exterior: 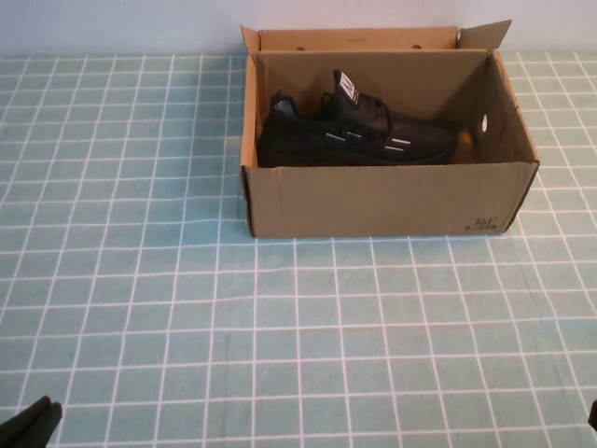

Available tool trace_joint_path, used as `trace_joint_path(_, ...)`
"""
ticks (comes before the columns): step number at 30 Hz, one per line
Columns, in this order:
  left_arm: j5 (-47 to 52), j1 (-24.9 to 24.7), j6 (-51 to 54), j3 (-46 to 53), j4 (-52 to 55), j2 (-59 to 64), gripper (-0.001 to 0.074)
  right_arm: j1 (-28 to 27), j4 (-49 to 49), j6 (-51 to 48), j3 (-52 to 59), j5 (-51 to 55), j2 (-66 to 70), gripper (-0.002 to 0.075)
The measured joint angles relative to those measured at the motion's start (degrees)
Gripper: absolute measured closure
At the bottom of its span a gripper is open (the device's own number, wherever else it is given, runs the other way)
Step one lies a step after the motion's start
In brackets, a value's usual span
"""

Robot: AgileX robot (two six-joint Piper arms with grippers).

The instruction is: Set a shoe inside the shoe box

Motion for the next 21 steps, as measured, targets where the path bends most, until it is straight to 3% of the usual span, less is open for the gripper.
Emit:
trace_joint_path(3,0.0,0.0,0.0,0.0,0.0,0.0,0.0739,0.0,-1.8,-0.2,0.0,-0.1,0.0,0.0734)
trace_joint_path(6,0.1,0.0,0.0,0.0,0.0,0.0,0.0739,-1.3,-10.3,-0.6,0.0,-0.4,-0.3,0.0734)
trace_joint_path(8,0.1,0.0,0.0,0.0,0.0,0.0,0.0739,-5.5,-13.1,-0.6,0.0,-1.4,-0.6,0.0734)
trace_joint_path(13,0.1,0.0,0.0,0.0,0.0,0.0,0.0739,-23.4,-10.4,-0.5,0.0,-4.9,-1.8,0.0734)
trace_joint_path(16,0.1,0.0,0.0,0.0,0.0,0.0,0.0739,-31.1,-8.8,-0.4,0.0,-4.8,-4.6,0.0734)
trace_joint_path(19,0.1,0.0,0.0,0.0,0.0,0.0,0.0739,-35.6,-8.3,-0.4,-0.5,-8.9,-9.3,0.0734)
trace_joint_path(21,0.1,0.0,0.0,0.0,0.0,0.0,0.0739,-35.1,-8.2,-0.3,1.0,-5.2,-9.6,0.0734)
